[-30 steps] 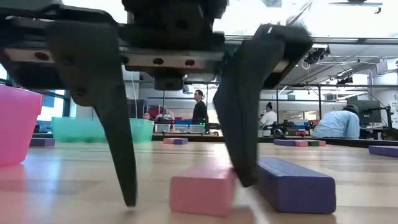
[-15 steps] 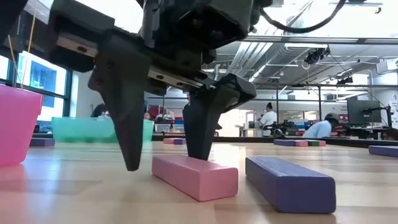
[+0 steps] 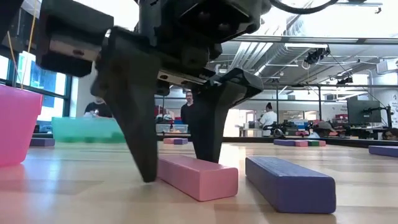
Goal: Sort blocks
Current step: Put the pink block into the pink bin
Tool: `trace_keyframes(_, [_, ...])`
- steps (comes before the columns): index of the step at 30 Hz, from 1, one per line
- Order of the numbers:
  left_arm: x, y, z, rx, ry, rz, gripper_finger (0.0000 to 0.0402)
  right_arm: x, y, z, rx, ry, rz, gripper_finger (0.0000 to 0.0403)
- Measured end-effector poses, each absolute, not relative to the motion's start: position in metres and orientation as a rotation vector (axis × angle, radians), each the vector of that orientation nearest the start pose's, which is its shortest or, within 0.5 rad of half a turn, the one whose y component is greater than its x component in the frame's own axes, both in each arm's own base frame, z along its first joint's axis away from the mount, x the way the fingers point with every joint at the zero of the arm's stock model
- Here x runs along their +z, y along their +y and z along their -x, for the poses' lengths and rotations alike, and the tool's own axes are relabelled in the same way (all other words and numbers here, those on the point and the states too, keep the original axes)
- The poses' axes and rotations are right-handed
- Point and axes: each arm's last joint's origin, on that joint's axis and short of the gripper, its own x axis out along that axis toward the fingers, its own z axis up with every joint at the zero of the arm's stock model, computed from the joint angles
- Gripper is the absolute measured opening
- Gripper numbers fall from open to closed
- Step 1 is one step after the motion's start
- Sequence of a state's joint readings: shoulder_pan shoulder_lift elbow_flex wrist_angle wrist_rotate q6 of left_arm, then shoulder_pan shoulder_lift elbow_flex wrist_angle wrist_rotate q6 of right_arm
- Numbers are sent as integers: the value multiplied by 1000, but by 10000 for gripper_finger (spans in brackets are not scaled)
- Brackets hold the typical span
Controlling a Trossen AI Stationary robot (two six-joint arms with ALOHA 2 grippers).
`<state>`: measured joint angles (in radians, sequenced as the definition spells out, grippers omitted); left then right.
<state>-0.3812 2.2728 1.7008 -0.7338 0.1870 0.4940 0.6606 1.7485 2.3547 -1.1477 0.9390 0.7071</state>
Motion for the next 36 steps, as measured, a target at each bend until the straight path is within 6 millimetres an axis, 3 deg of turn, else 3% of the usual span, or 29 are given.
trace_keyframes(2, [130, -173, -418, -796, 1180, -550, 164, 508, 170, -256, -384, 261, -306, 243])
trace_keyframes(5, [136, -171, -415, -798, 1205, -533, 60, 508, 170, -256, -378, 266, -306, 243])
trace_keyframes(8, [152, -158, -404, -789, 1291, -507, 45, 508, 170, -256, -370, 273, -305, 243])
trace_keyframes(10, [181, -144, -401, -723, 1274, -496, 45, 507, 170, -256, -368, 284, -296, 243])
trace_keyframes(14, [261, -113, -381, -565, 1146, -461, 45, 506, 170, -255, -368, 298, -277, 243])
trace_keyframes(18, [331, -92, -340, -428, 975, -335, 45, 505, 170, -255, -367, 302, -269, 243])
trace_keyframes(21, [359, -81, -298, -281, 916, -236, 45, 505, 170, -255, -366, 304, -257, 243])
trace_keyframes(25, [357, -91, -238, -163, 897, -71, 45, 505, 170, -255, -360, 308, -249, 243])
trace_keyframes(29, [335, -114, -179, -110, 907, 106, 45, 505, 170, -255, -344, 323, -243, 243])
trace_keyframes(33, [308, -141, -141, -115, 960, 246, 45, 504, 170, -255, -326, 340, -223, 243])
trace_keyframes(36, [283, -162, -127, -120, 1048, 270, 45, 503, 170, -254, -324, 351, -217, 243])
